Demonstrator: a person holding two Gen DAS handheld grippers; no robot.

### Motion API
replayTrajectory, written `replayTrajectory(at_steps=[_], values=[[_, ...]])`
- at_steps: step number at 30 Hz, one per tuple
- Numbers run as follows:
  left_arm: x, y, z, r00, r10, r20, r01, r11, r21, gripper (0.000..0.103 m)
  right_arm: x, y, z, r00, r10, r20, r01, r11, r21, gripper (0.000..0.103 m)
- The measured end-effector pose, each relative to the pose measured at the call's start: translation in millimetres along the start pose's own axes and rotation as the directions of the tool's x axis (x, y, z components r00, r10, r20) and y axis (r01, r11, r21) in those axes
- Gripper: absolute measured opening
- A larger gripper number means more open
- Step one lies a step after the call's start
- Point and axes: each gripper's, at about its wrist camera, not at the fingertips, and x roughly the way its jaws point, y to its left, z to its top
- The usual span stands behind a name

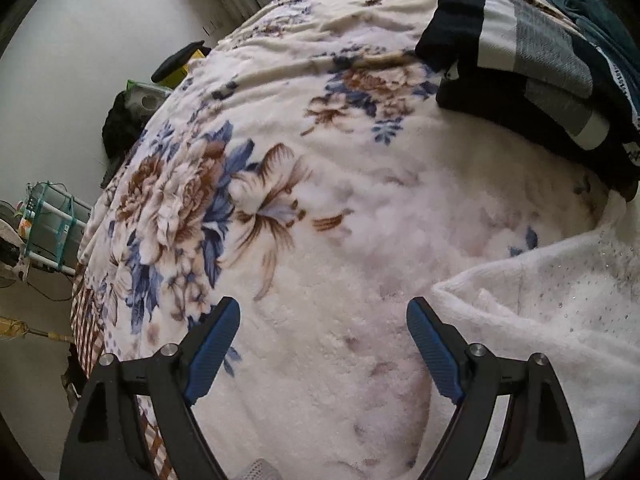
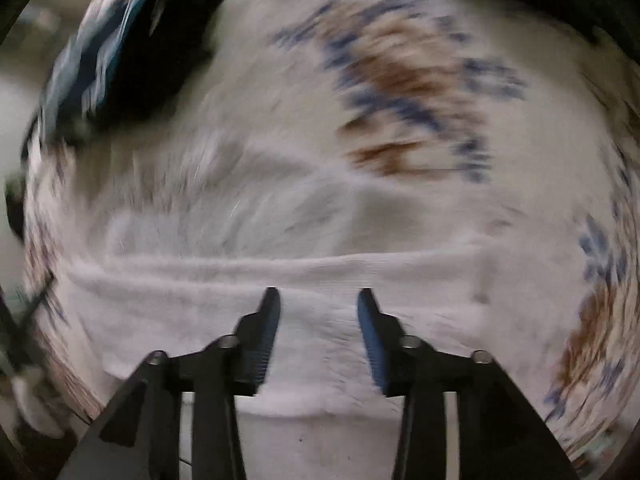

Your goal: Fold small clothes

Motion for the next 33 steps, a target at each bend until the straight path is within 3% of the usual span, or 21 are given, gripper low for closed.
replayTrajectory(at_steps=[4,8,10,14,17,20,23,28,30,33], values=[[-4,-19,-7,1.0,0.01,0.01,-0.01,0.999,0.039,0.085,-9,-41,-22,0.999,-0.04,-0.024,0.042,0.994,0.1,0.047],[-10,-44,-17,1.0,-0.003,0.003,0.003,0.996,0.092,0.085,24,-61,-48,0.984,-0.121,-0.129,0.141,0.979,0.151,0.047],[-15,-55,-23,1.0,-0.012,0.005,0.011,0.992,0.125,0.085,37,-74,-60,0.98,-0.117,-0.16,0.152,0.962,0.226,0.047],[-30,-73,-41,0.999,-0.033,0.009,0.031,0.982,0.185,0.085,21,-92,-78,0.985,-0.162,-0.063,0.173,0.927,0.331,0.047],[-37,-84,-58,0.998,-0.062,-0.024,0.066,0.978,0.198,0.085,9,-114,-96,0.99,-0.141,-0.013,0.132,0.887,0.443,0.05],[-41,-98,-72,0.995,-0.084,-0.055,0.094,0.971,0.221,0.085,22,-132,-108,1.0,-0.011,-0.004,0.012,0.848,0.53,0.051],[-46,-110,-78,0.994,-0.094,-0.062,0.106,0.963,0.249,0.085,16,-134,-116,0.997,0.017,0.07,-0.053,0.834,0.55,0.014],[-52,-116,-71,0.995,-0.094,-0.025,0.097,0.951,0.295,0.085,-19,-106,-155,0.993,0.005,0.116,-0.069,0.831,0.551,0.011],[-52,-114,-65,0.997,-0.083,-0.009,0.082,0.951,0.297,0.085,-28,-115,-178,0.994,0.0,0.106,-0.062,0.811,0.582,0.011],[-48,-104,-50,0.998,-0.06,0.015,0.054,0.957,0.284,0.085,-5,-106,-195,0.999,0.03,0.03,-0.042,0.798,0.602,0.014]])
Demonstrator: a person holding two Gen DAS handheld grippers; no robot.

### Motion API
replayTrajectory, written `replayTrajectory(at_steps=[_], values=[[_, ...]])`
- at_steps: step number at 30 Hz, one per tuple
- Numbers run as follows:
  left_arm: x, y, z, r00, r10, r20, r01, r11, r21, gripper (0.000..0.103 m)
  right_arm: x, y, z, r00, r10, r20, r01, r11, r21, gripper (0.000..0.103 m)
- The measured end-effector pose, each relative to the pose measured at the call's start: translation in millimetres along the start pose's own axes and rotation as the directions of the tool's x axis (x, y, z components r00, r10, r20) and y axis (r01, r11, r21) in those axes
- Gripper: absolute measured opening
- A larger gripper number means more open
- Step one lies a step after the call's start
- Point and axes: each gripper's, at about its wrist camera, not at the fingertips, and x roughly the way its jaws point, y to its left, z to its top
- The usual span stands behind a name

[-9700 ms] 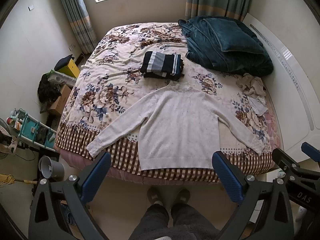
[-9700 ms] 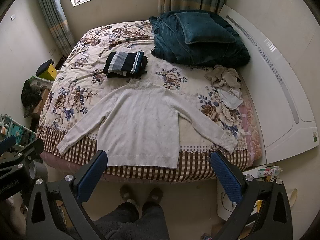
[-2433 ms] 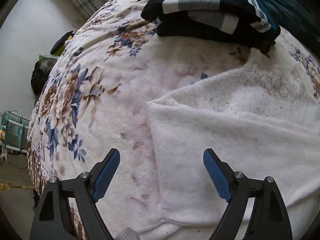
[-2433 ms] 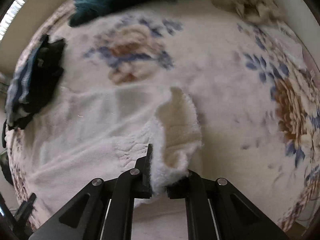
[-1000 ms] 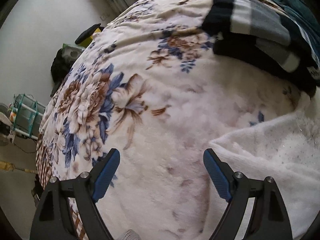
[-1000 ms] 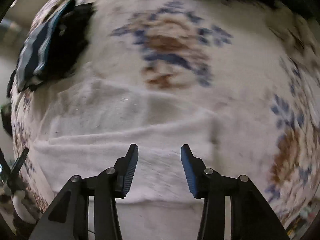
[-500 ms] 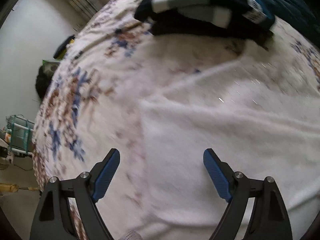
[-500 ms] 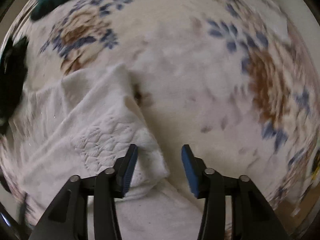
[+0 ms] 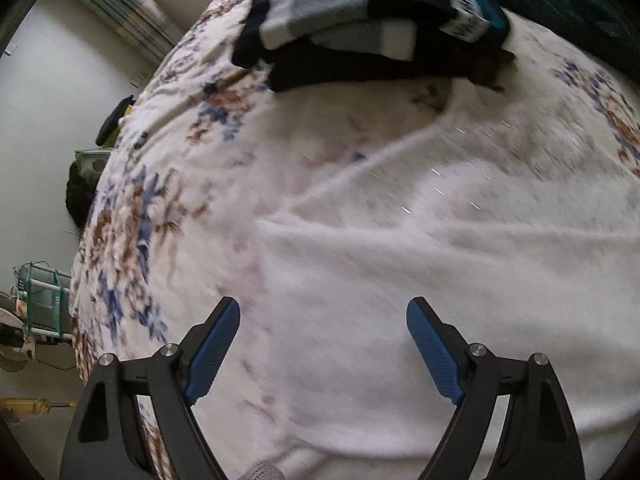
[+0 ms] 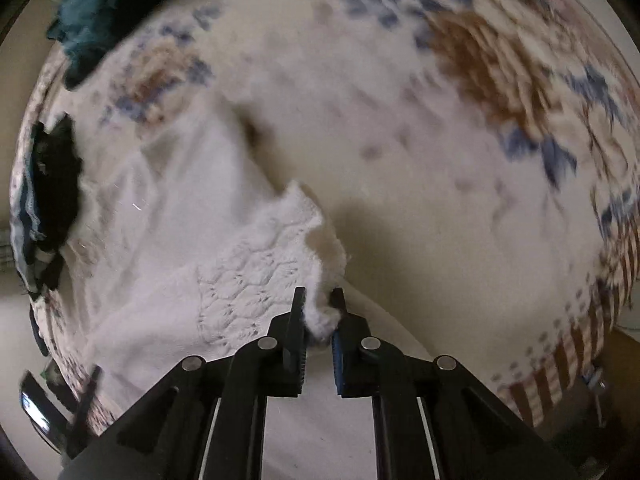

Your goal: Fold small clothes

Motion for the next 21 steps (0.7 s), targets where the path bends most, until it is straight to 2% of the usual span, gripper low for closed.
replayTrajectory(at_steps=[2,3,4,6,8,9,11,12,13,14,15,17,21], values=[[4,15,7,0.999,0.032,0.016,-0.032,0.999,-0.015,0.085,19,-1,-3,0.996,0.023,-0.09,-0.025,0.999,-0.027,0.018],[6,24,9,0.998,0.053,0.023,-0.053,0.998,-0.025,0.085,19,1,-1,0.995,-0.004,-0.099,-0.001,0.998,-0.055,0.023],[9,32,11,0.997,0.067,0.024,-0.066,0.997,-0.037,0.085,15,6,1,0.997,-0.028,-0.075,0.021,0.996,-0.09,0.026],[15,50,13,0.996,0.085,0.013,-0.083,0.994,-0.073,0.085,-1,16,6,0.998,-0.063,0.012,0.064,0.984,-0.165,0.048],[22,63,13,0.995,0.095,-0.002,-0.095,0.991,-0.099,0.085,-6,21,13,0.995,-0.073,0.067,0.085,0.978,-0.192,0.058],[25,67,13,0.995,0.096,-0.01,-0.097,0.989,-0.11,0.085,0,22,21,0.995,-0.077,0.055,0.087,0.976,-0.201,0.058],[28,71,13,0.995,0.093,-0.019,-0.095,0.987,-0.13,0.085,24,22,31,0.994,-0.102,-0.03,0.094,0.974,-0.208,0.058],[28,72,13,0.995,0.093,-0.021,-0.095,0.986,-0.135,0.085,36,22,34,0.993,-0.101,-0.069,0.085,0.976,-0.201,0.056],[28,73,12,0.996,0.09,-0.023,-0.093,0.986,-0.141,0.085,40,23,34,0.993,-0.098,-0.072,0.082,0.976,-0.203,0.049],[27,74,12,0.996,0.085,-0.022,-0.087,0.985,-0.149,0.085,37,27,32,0.995,-0.089,-0.043,0.077,0.972,-0.222,0.025],[26,74,12,0.996,0.083,-0.02,-0.085,0.985,-0.15,0.085,28,36,28,0.994,-0.105,0.007,0.104,0.96,-0.26,0.009],[24,73,11,0.997,0.08,-0.012,-0.081,0.985,-0.15,0.085,1,56,18,0.984,-0.115,0.135,0.154,0.931,-0.332,0.009],[25,72,12,0.997,0.073,-0.005,-0.073,0.986,-0.147,0.085,-47,86,9,0.962,-0.039,0.269,0.146,0.909,-0.39,0.008]])
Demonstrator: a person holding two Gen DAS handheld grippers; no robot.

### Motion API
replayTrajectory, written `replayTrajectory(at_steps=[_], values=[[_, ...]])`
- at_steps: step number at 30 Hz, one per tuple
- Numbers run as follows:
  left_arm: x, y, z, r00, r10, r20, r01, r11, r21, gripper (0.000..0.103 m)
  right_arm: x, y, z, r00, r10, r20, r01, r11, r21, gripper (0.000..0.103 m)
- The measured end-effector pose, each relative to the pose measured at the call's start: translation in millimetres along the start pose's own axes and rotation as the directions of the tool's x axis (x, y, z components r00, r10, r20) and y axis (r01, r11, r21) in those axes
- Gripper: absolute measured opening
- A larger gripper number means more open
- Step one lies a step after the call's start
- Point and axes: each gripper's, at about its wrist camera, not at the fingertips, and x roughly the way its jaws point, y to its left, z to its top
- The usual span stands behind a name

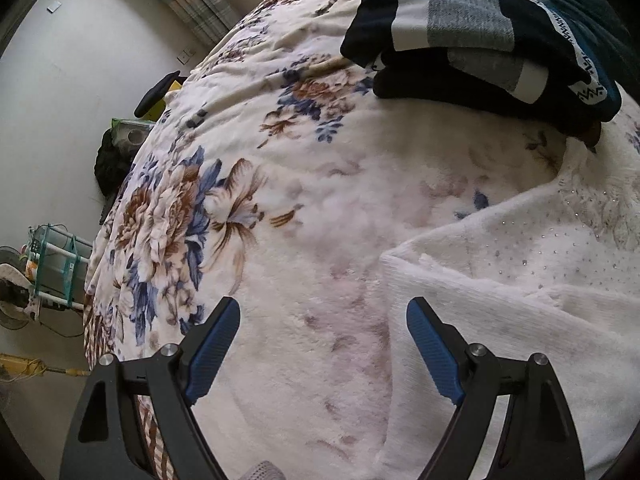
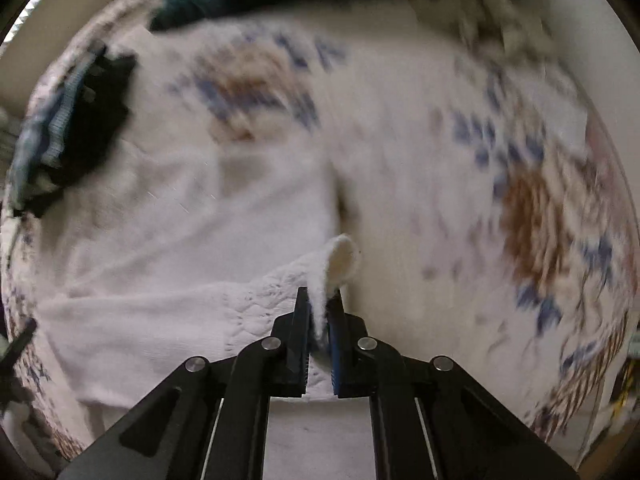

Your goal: Fold small clothes

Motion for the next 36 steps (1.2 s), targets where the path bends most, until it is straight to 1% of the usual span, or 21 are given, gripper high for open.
replayTrajectory(at_steps=[5,7,8,10,11,12,13,16,17,18,20,21,24,26,28,29,30,31,32,35,36], values=[[1,14,4,1.0,0.009,0.007,-0.008,0.998,-0.056,0.085,-24,37,44,0.993,0.034,0.114,-0.024,0.996,-0.087,0.008],[3,23,5,1.0,0.017,0.006,-0.016,0.996,-0.087,0.085,-6,45,60,0.991,0.022,0.129,-0.008,0.994,-0.108,0.008],[4,26,5,1.0,0.021,0.005,-0.021,0.995,-0.099,0.085,9,46,67,0.995,0.027,0.101,-0.016,0.994,-0.112,0.008],[7,36,3,0.999,0.037,0.002,-0.036,0.991,-0.127,0.085,65,44,72,0.994,0.031,-0.105,-0.043,0.993,-0.113,0.008],[9,42,1,0.999,0.048,-0.001,-0.048,0.989,-0.139,0.085,96,39,72,0.974,-0.023,-0.227,-0.001,0.995,-0.102,0.008],[10,46,-1,0.998,0.059,-0.003,-0.059,0.987,-0.15,0.085,104,37,71,0.964,-0.051,-0.26,0.026,0.995,-0.096,0.009],[12,56,-4,0.997,0.081,-0.009,-0.081,0.982,-0.171,0.085,99,39,72,0.968,-0.058,-0.245,0.035,0.995,-0.098,0.011],[19,80,-15,0.993,0.113,-0.031,-0.117,0.963,-0.243,0.085,52,72,73,0.997,-0.025,-0.074,0.015,0.991,-0.132,0.028],[24,88,-19,0.992,0.113,-0.051,-0.123,0.955,-0.269,0.085,37,96,71,0.998,0.049,-0.05,-0.056,0.987,-0.15,0.048],[30,93,-22,0.991,0.108,-0.075,-0.125,0.95,-0.285,0.085,34,121,68,0.988,0.133,-0.075,-0.144,0.974,-0.177,0.058],[43,98,-27,0.988,0.095,-0.121,-0.128,0.944,-0.305,0.085,41,176,62,0.952,0.247,-0.18,-0.287,0.925,-0.249,0.058],[47,99,-28,0.988,0.088,-0.128,-0.124,0.943,-0.31,0.085,49,212,58,0.925,0.293,-0.244,-0.358,0.887,-0.293,0.058],[52,95,-27,0.988,0.087,-0.126,-0.12,0.949,-0.292,0.085,83,304,44,0.871,0.314,-0.377,-0.461,0.786,-0.412,0.058],[55,90,-26,0.989,0.075,-0.124,-0.107,0.955,-0.277,0.085,112,345,32,0.852,0.267,-0.45,-0.476,0.754,-0.453,0.058],[56,86,-26,0.99,0.065,-0.123,-0.096,0.959,-0.267,0.085,136,375,15,0.857,0.165,-0.488,-0.442,0.723,-0.531,0.055],[57,85,-26,0.991,0.056,-0.121,-0.086,0.96,-0.265,0.085,139,381,9,0.874,0.136,-0.466,-0.415,0.706,-0.574,0.045],[56,85,-26,0.992,0.05,-0.115,-0.08,0.961,-0.267,0.085,137,384,7,0.89,0.122,-0.439,-0.392,0.695,-0.602,0.026],[56,85,-25,0.993,0.045,-0.113,-0.074,0.961,-0.266,0.085,136,384,3,0.904,0.121,-0.41,-0.373,0.691,-0.619,0.018],[56,84,-25,0.993,0.035,-0.115,-0.065,0.962,-0.267,0.085,127,380,7,0.921,0.14,-0.364,-0.35,0.706,-0.615,0.009],[56,81,-24,0.993,-0.007,-0.118,-0.026,0.96,-0.278,0.085,113,364,21,0.947,0.167,-0.275,-0.301,0.765,-0.569,0.003],[56,79,-23,0.993,-0.015,-0.118,-0.019,0.961,-0.276,0.085,111,358,27,0.959,0.15,-0.241,-0.263,0.79,-0.554,0.0]])
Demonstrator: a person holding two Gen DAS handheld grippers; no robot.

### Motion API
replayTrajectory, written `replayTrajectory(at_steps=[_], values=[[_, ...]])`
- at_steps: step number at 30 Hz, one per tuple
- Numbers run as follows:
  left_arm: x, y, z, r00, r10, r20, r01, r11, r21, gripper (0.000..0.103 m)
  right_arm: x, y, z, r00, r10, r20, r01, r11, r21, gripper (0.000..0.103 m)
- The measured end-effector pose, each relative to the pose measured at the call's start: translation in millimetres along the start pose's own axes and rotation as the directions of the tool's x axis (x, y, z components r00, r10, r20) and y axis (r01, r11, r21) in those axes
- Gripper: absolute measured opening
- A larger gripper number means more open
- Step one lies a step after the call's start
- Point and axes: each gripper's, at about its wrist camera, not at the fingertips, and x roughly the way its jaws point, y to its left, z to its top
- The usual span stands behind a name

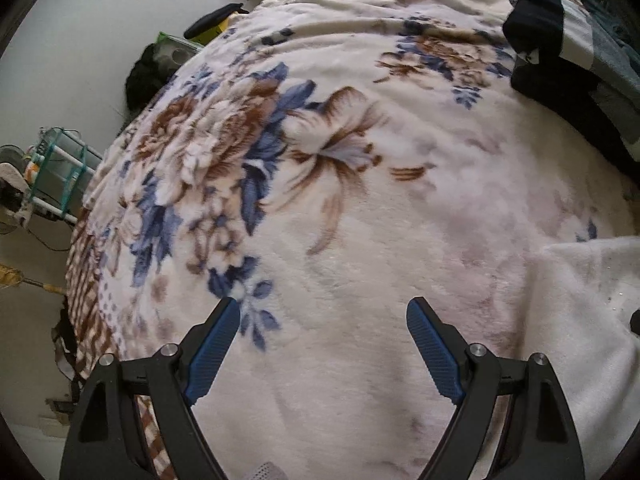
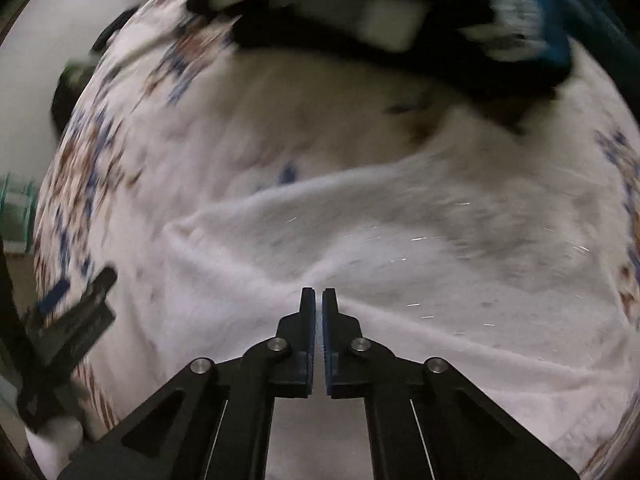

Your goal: Fold small clothes

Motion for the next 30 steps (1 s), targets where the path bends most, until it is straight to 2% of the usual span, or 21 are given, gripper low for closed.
replayTrajectory(at_steps=[1,4,5,7,8,9,10,11,13,15,16,18,21,24,27,30], values=[[-1,-2,1,1.0,-0.008,0.001,0.008,1.0,0.004,0.085,1,-8,2,1.0,-0.02,-0.007,0.02,1.0,0.023,0.0],[-2,-15,7,0.997,-0.077,-0.015,0.077,0.996,0.042,0.085,21,-31,5,0.986,0.087,-0.144,-0.068,0.989,0.13,0.0],[-3,-18,8,0.996,-0.091,-0.014,0.092,0.994,0.056,0.085,19,-35,4,0.985,0.088,-0.146,-0.067,0.987,0.145,0.001],[-9,-31,9,0.985,-0.17,-0.007,0.169,0.98,0.106,0.085,3,-44,-5,0.99,0.076,-0.117,-0.058,0.988,0.146,0.006],[-11,-37,8,0.984,-0.179,-0.001,0.177,0.975,0.132,0.085,-6,-49,-12,0.993,0.064,-0.103,-0.048,0.988,0.147,0.021],[-14,-46,6,0.984,-0.179,0.011,0.175,0.97,0.171,0.085,-14,-57,-21,0.994,0.054,-0.094,-0.039,0.987,0.156,0.045],[-15,-58,2,0.985,-0.173,0.024,0.163,0.96,0.23,0.085,-19,-63,-33,0.994,0.051,-0.093,-0.034,0.984,0.174,0.055],[-14,-66,-1,0.988,-0.151,0.03,0.137,0.953,0.27,0.085,-21,-74,-45,0.994,0.051,-0.098,-0.031,0.979,0.202,0.058],[-3,-82,-8,0.995,-0.093,0.04,0.074,0.938,0.339,0.085,-13,-91,-72,0.991,0.047,-0.128,-0.011,0.963,0.268,0.058],[16,-89,-10,0.998,-0.049,0.03,0.034,0.927,0.372,0.086,-2,-117,-96,0.986,-0.028,-0.162,0.076,0.951,0.301,0.056],[22,-87,-8,0.999,-0.049,0.021,0.037,0.93,0.364,0.088,-1,-129,-105,0.986,-0.071,-0.152,0.116,0.943,0.313,0.055],[21,-82,-2,0.998,-0.061,-0.001,0.058,0.938,0.343,0.088,-3,-139,-112,0.99,-0.067,-0.126,0.108,0.927,0.358,0.055],[3,-76,4,0.997,-0.079,0.018,0.069,0.94,0.335,0.088,-26,-130,-111,0.991,-0.103,-0.08,0.125,0.93,0.346,0.055],[-29,-71,0,0.991,-0.128,0.046,0.106,0.94,0.325,0.088,-65,-130,-124,0.997,-0.071,-0.015,0.071,0.92,0.387,0.055],[-72,-77,-16,0.981,-0.178,0.073,0.144,0.93,0.338,0.088,-108,-150,-152,1.0,-0.004,0.026,-0.009,0.877,0.481,0.059],[-108,-91,-43,0.973,-0.222,0.06,0.184,0.907,0.378,0.088,-149,-184,-190,0.995,0.089,0.043,-0.098,0.831,0.548,0.073]])
